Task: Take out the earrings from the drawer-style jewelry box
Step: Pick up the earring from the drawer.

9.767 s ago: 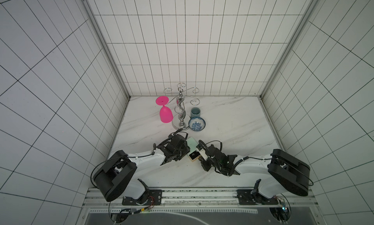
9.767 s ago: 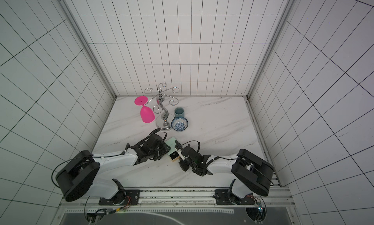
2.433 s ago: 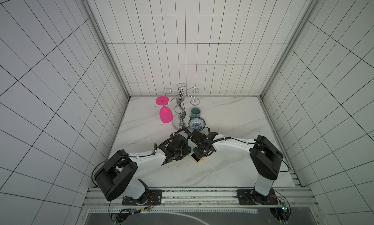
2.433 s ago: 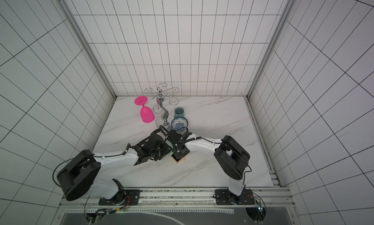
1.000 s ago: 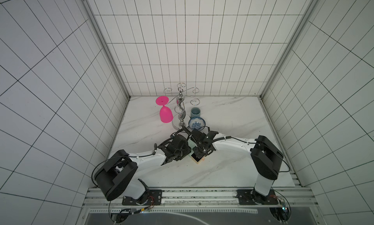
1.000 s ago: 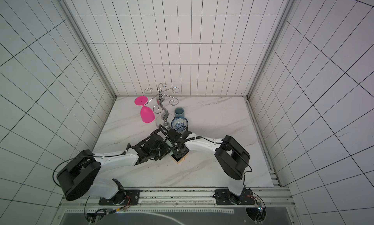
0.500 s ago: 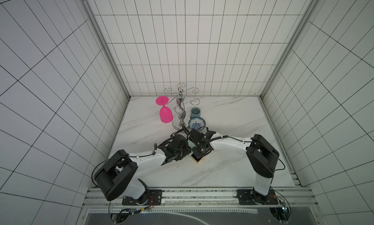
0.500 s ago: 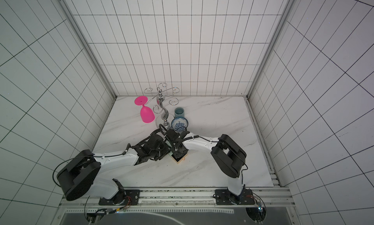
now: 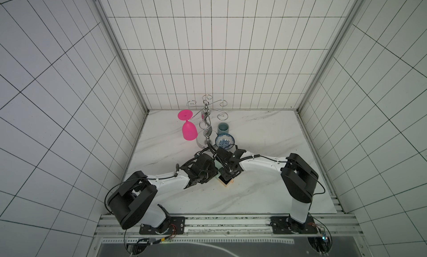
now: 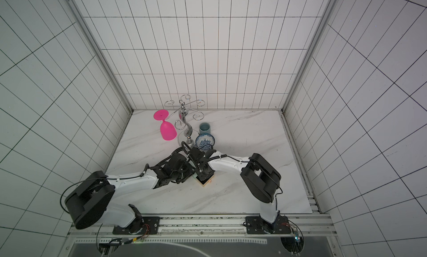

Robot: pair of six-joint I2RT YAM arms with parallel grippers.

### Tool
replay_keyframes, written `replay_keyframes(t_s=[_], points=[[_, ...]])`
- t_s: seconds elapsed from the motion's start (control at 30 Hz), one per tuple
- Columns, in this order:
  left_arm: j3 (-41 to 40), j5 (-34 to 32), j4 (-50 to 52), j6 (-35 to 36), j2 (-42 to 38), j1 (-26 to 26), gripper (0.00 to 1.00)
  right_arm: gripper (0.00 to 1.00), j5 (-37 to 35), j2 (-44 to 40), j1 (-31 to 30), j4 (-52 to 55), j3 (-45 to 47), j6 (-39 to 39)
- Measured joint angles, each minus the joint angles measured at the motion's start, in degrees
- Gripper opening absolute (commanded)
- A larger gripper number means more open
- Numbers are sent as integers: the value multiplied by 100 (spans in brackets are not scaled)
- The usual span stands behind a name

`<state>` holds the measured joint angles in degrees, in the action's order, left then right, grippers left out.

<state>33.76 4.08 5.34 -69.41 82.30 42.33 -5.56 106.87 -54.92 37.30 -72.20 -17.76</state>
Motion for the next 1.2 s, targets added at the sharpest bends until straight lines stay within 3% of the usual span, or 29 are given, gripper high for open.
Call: replay_keyframes(t_s=[1.2], points=[[55,2,0,50,61,7,48,14,-9,-608,162,437,-72,-70]])
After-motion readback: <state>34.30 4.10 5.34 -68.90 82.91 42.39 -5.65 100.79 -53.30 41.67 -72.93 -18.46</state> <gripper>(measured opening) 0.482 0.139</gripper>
